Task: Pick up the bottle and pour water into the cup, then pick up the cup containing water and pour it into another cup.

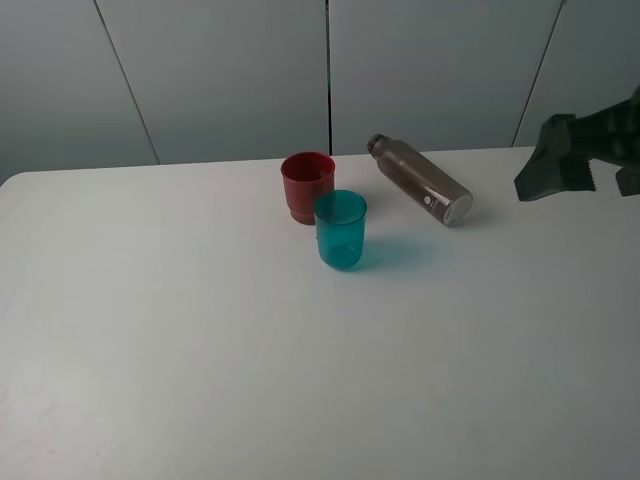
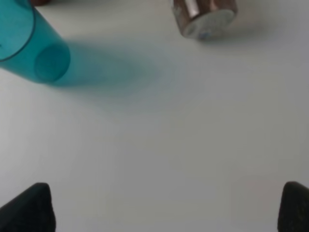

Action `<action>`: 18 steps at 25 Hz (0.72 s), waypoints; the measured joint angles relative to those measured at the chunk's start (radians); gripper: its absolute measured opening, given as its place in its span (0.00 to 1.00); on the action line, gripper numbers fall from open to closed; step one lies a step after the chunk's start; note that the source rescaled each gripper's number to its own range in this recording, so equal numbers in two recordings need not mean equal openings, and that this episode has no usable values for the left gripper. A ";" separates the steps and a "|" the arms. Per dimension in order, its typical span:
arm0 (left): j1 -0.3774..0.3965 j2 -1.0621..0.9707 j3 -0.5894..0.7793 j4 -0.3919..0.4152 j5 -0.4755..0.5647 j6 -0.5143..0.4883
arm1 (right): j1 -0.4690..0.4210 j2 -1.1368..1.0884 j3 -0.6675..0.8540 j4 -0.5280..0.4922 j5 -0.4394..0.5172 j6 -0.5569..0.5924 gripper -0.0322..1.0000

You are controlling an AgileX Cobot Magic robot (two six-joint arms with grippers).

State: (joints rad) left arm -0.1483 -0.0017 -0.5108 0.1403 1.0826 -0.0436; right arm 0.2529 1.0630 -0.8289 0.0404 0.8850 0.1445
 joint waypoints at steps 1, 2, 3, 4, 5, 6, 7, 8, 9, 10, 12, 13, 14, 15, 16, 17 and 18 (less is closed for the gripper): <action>0.000 0.000 0.000 0.000 0.000 0.000 | -0.033 -0.059 0.000 0.002 0.027 -0.004 1.00; 0.000 0.000 0.000 0.000 0.000 0.000 | -0.066 -0.110 0.000 0.000 0.045 -0.011 1.00; 0.000 0.000 0.000 0.000 0.000 0.000 | -0.095 -0.174 0.000 -0.004 0.063 -0.026 1.00; 0.000 0.000 0.000 0.000 0.000 0.000 | -0.116 -0.239 0.000 -0.004 0.081 -0.045 1.00; 0.000 0.000 0.000 0.000 0.000 0.000 | -0.134 -0.305 0.000 -0.007 0.097 -0.076 1.00; 0.000 0.000 0.000 0.000 0.000 0.000 | -0.142 -0.360 0.000 -0.007 0.118 -0.113 1.00; 0.000 0.000 0.000 0.000 0.000 0.000 | -0.147 -0.425 0.008 -0.003 0.133 -0.144 1.00; 0.000 0.000 0.000 0.000 0.000 0.000 | -0.147 -0.489 0.024 0.009 0.147 -0.175 1.00; 0.000 0.000 0.000 0.000 0.000 0.000 | -0.147 -0.541 0.047 0.030 0.157 -0.202 1.00; 0.000 0.000 0.000 0.000 0.000 0.000 | -0.147 -0.602 0.072 0.051 0.168 -0.223 1.00; 0.000 0.000 0.000 0.000 0.000 0.000 | -0.147 -0.718 0.145 0.085 0.182 -0.247 1.00; 0.000 0.000 0.000 0.000 0.000 0.000 | -0.147 -0.764 0.176 0.094 0.183 -0.262 1.00; 0.000 0.000 0.000 0.000 0.000 0.000 | -0.147 -0.817 0.212 0.098 0.185 -0.277 1.00; 0.000 0.000 0.000 0.000 0.000 0.000 | -0.147 -0.870 0.244 0.100 0.187 -0.295 1.00; 0.000 0.000 0.000 0.000 0.000 0.000 | -0.147 -0.911 0.271 0.100 0.185 -0.310 1.00; 0.000 0.000 0.000 0.000 0.000 0.000 | -0.147 -0.958 0.287 0.096 0.191 -0.320 1.00; 0.000 0.000 0.000 0.000 0.000 0.000 | -0.147 -0.999 0.300 0.087 0.195 -0.322 1.00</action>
State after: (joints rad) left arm -0.1483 -0.0017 -0.5108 0.1403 1.0826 -0.0436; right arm 0.1058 0.0642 -0.5292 0.1275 1.0800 -0.1777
